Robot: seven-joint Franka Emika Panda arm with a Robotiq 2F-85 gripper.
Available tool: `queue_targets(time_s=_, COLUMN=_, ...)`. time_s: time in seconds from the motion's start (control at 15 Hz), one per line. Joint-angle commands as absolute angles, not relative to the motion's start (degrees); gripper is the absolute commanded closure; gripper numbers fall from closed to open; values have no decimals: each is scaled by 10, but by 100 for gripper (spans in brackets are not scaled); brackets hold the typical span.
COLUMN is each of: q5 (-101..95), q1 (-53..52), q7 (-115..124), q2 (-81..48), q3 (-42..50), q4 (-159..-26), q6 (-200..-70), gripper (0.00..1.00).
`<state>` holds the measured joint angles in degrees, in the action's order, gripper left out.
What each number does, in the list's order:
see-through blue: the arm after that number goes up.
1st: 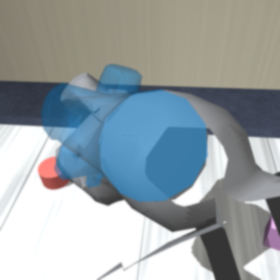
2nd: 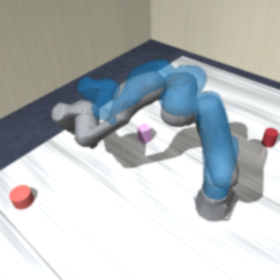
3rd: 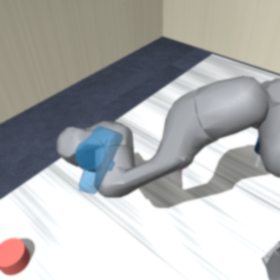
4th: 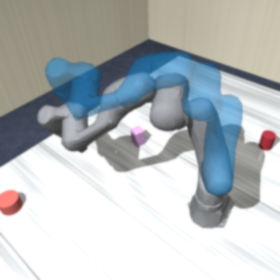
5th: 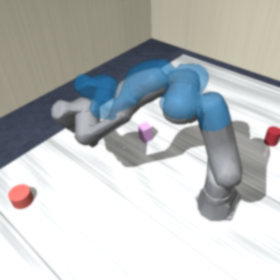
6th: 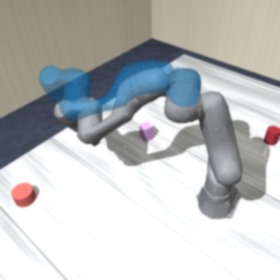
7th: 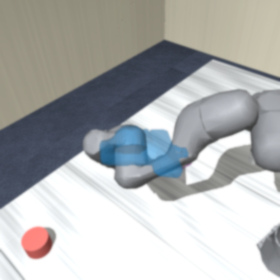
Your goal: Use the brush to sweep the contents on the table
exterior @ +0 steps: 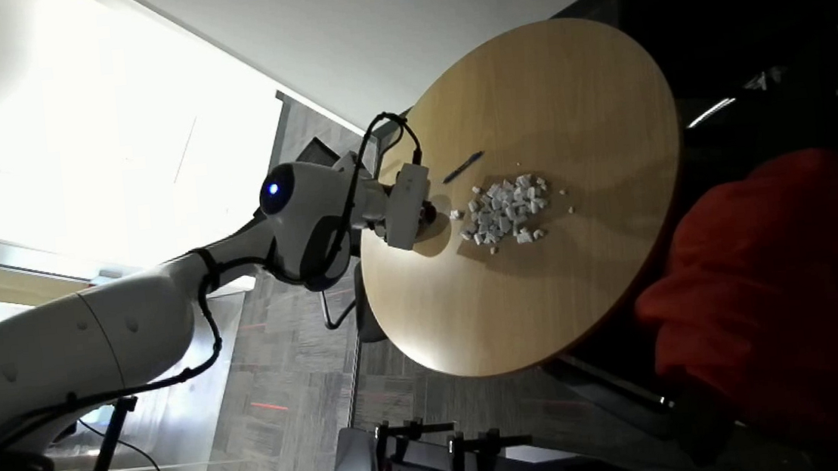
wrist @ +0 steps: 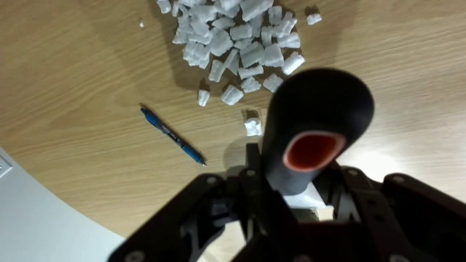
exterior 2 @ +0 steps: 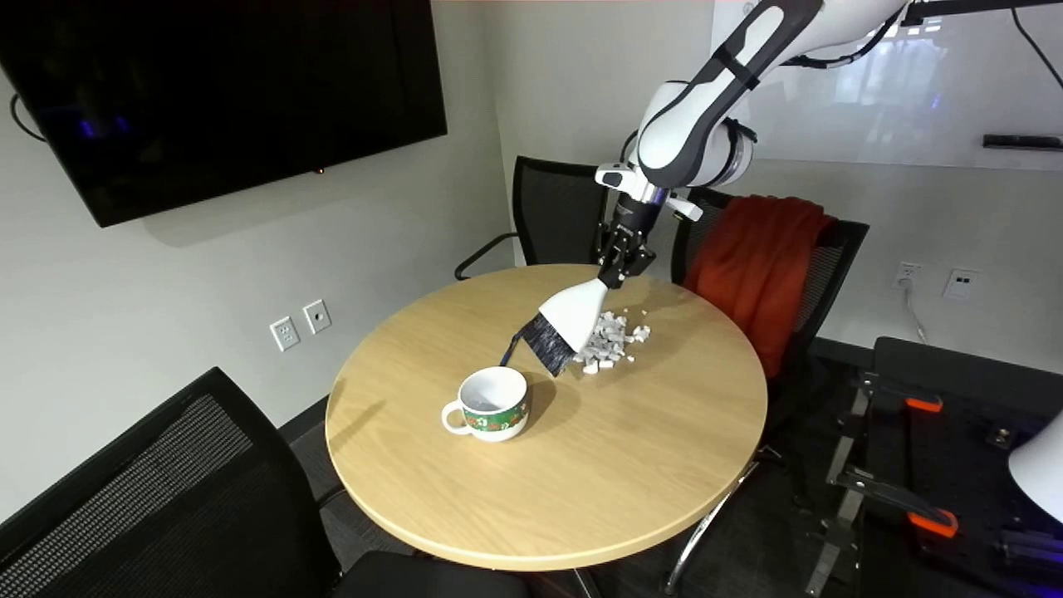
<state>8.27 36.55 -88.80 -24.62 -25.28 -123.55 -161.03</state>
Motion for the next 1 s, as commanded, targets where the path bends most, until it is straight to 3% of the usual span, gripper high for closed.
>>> queue_targets(time_s=0.0, q5=115, q1=336, q7=-909, q2=-244, q3=-228, q4=-1233, q6=-1610, gripper=63)
queue_targets(time_s=0.2, q5=115, q1=336, q7=-909, q2=-245, q3=-228, q4=-1230, q6=-1610, gripper=63)
queue_targets(time_s=0.27, q5=115, q1=336, q7=-909, q2=-245, q3=-228, q4=-1228, q6=-1610, gripper=88)
queue_targets(time_s=0.93, q5=90, q1=252, q7=-913, q2=-294, q3=-147, q4=-1150, q6=-1580, gripper=88)
